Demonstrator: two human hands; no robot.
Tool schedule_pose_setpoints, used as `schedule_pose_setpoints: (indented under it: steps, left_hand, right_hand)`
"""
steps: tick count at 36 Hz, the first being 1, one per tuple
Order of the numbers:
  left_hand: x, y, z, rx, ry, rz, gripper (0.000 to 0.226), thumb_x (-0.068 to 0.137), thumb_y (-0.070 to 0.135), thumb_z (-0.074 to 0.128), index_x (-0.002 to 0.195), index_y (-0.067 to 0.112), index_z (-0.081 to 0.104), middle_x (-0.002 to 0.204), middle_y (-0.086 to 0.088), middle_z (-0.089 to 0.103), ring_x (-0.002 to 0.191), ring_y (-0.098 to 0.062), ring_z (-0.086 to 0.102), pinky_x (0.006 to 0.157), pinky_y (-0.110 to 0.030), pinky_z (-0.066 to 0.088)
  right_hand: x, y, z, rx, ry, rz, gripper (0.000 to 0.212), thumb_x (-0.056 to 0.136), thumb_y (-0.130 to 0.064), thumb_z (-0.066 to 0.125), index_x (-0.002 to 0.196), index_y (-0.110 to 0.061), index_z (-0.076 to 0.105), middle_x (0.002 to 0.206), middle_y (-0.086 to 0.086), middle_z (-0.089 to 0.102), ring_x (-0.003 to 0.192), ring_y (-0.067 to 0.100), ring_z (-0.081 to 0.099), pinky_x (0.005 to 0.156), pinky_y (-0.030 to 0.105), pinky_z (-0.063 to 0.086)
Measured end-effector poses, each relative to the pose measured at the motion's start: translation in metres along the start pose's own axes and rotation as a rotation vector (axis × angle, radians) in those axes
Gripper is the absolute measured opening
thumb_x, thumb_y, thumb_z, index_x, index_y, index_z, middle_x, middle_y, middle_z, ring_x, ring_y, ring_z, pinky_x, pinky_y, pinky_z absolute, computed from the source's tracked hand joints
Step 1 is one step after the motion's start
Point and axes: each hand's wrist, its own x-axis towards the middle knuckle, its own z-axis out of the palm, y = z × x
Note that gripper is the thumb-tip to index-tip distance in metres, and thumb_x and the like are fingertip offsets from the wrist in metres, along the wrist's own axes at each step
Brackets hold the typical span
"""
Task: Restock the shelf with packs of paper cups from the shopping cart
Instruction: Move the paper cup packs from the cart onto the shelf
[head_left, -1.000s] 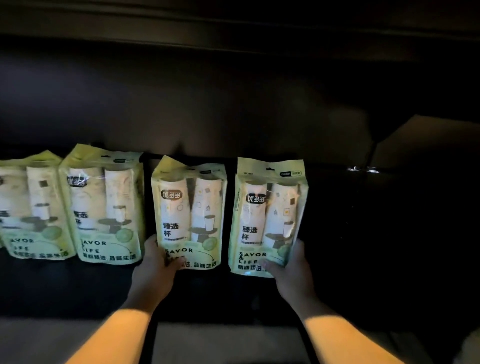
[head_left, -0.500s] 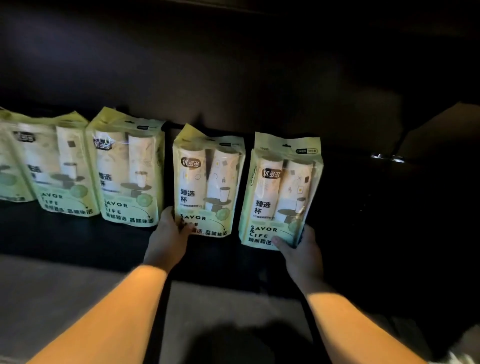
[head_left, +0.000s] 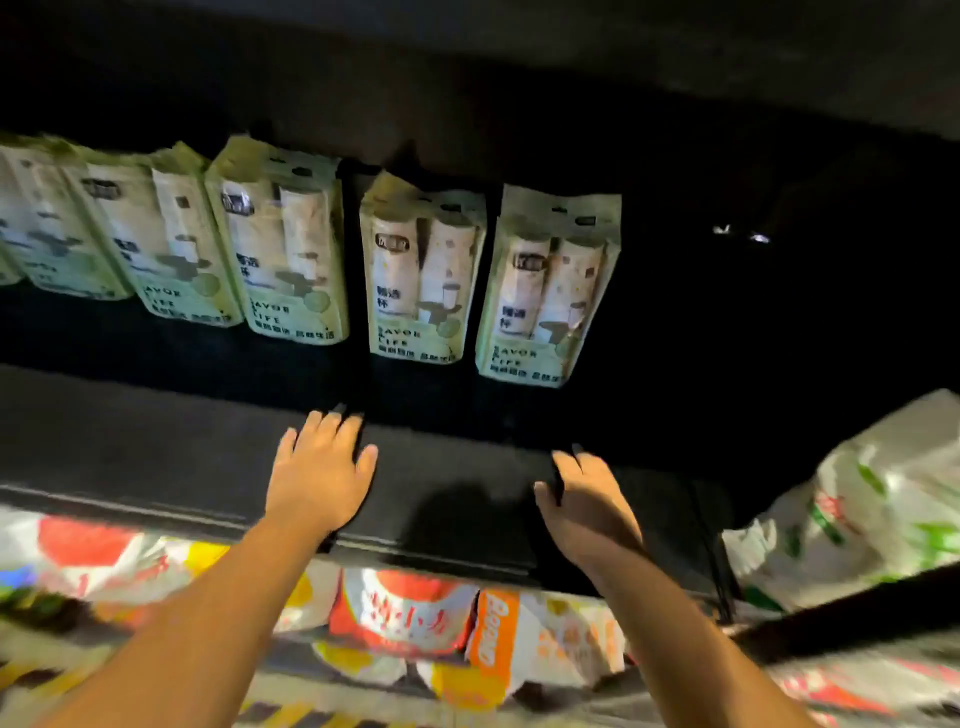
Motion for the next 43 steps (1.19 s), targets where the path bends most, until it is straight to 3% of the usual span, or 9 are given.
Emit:
schedule_pose_setpoints:
  steps: [4, 7, 12, 15, 18, 23, 28, 34, 43]
  left_hand:
    - [-0.047, -0.004, -0.002, 0.009, 0.013, 0.027, 0.053, 0.101, 0.038, 0.045, 0.144, 0.008, 0.053, 0.150, -0.016, 0.050, 0.139, -0.039, 0.042, 0.108, -0.058, 0.038]
    - [-0.081, -0.007, -0.008, 0.016, 0.013, 0.077, 0.062, 0.096, 0.043, 0.033, 0.134, 0.002, 0.060, 0.137, -0.020, 0.059, 0.124, -0.042, 0.054, 0.095, -0.058, 0.049]
    - [-0.128, -0.011, -0.011, -0.008, -0.024, 0.036, 0.059, 0.092, 0.044, 0.043, 0.129, 0.004, 0.065, 0.134, -0.015, 0.063, 0.123, -0.042, 0.058, 0.101, -0.054, 0.051]
    - [-0.151, -0.014, -0.015, -0.035, -0.010, 0.018, 0.056, 0.093, 0.044, 0.038, 0.127, 0.010, 0.067, 0.135, -0.010, 0.065, 0.123, -0.040, 0.059, 0.100, -0.053, 0.052]
    - [-0.171, -0.023, -0.022, -0.045, -0.020, -0.042, 0.051, 0.091, 0.040, 0.039, 0.121, 0.013, 0.069, 0.132, -0.008, 0.067, 0.123, -0.042, 0.059, 0.096, -0.053, 0.054]
    - [-0.200, -0.058, -0.033, -0.100, -0.077, -0.176, 0.055, 0.090, 0.046, 0.039, 0.125, 0.013, 0.066, 0.126, -0.008, 0.068, 0.117, -0.036, 0.060, 0.097, -0.048, 0.052]
    - [-0.234, -0.118, -0.047, -0.189, -0.098, -0.351, 0.054, 0.091, 0.051, 0.039, 0.126, 0.018, 0.063, 0.117, -0.005, 0.068, 0.110, -0.030, 0.063, 0.083, -0.040, 0.055]
    - [-0.284, -0.227, -0.069, -0.203, -0.069, -0.500, 0.043, 0.095, 0.045, 0.051, 0.129, 0.021, 0.063, 0.120, -0.001, 0.070, 0.111, -0.028, 0.065, 0.084, -0.040, 0.056]
    - [-0.358, -0.391, -0.149, -0.122, 0.085, -0.731, 0.037, 0.101, 0.041, 0.051, 0.135, 0.026, 0.059, 0.124, 0.001, 0.068, 0.115, -0.024, 0.059, 0.084, -0.037, 0.050]
  right_hand:
    - [-0.043, 0.005, -0.013, -0.041, -0.204, -0.006, 0.061, 0.101, -0.048, 0.046, 0.156, -0.026, 0.031, 0.166, -0.001, 0.020, 0.153, 0.018, 0.017, 0.122, 0.032, 0.019]
    - [-0.077, 0.006, -0.026, -0.003, -0.245, -0.049, 0.062, 0.103, -0.049, 0.044, 0.158, -0.029, 0.025, 0.165, -0.009, 0.022, 0.145, 0.014, 0.037, 0.111, 0.033, 0.039]
    - [-0.110, 0.009, -0.024, -0.090, -0.241, -0.219, 0.050, 0.097, -0.044, 0.055, 0.143, -0.024, 0.052, 0.151, -0.003, 0.046, 0.137, 0.020, 0.044, 0.113, 0.035, 0.041]
    - [-0.120, -0.001, -0.018, -0.104, -0.169, -0.321, 0.034, 0.084, -0.040, 0.070, 0.114, -0.023, 0.070, 0.115, -0.003, 0.066, 0.103, 0.021, 0.064, 0.087, 0.037, 0.055]
    - [-0.121, -0.025, -0.011, -0.136, -0.199, -0.399, 0.032, 0.082, -0.045, 0.060, 0.106, -0.026, 0.071, 0.103, -0.004, 0.066, 0.091, 0.020, 0.063, 0.077, 0.036, 0.055]
    - [-0.121, -0.084, -0.001, -0.128, -0.338, -0.520, 0.039, 0.086, -0.041, 0.054, 0.120, -0.024, 0.065, 0.114, 0.000, 0.062, 0.108, 0.024, 0.059, 0.087, 0.036, 0.050]
    - [-0.121, -0.147, 0.027, -0.185, -0.293, -0.601, 0.037, 0.072, -0.042, 0.061, 0.102, -0.024, 0.073, 0.096, -0.001, 0.071, 0.083, 0.021, 0.068, 0.064, 0.030, 0.055]
    - [-0.134, -0.258, 0.071, -0.240, -0.425, -0.679, 0.049, 0.088, -0.044, 0.046, 0.132, -0.027, 0.059, 0.130, -0.001, 0.058, 0.122, 0.024, 0.054, 0.101, 0.034, 0.042]
    - [-0.175, -0.437, 0.143, -0.182, -0.453, -0.762, 0.042, 0.088, -0.031, 0.063, 0.128, -0.018, 0.062, 0.124, 0.008, 0.065, 0.118, 0.030, 0.057, 0.100, 0.041, 0.047]
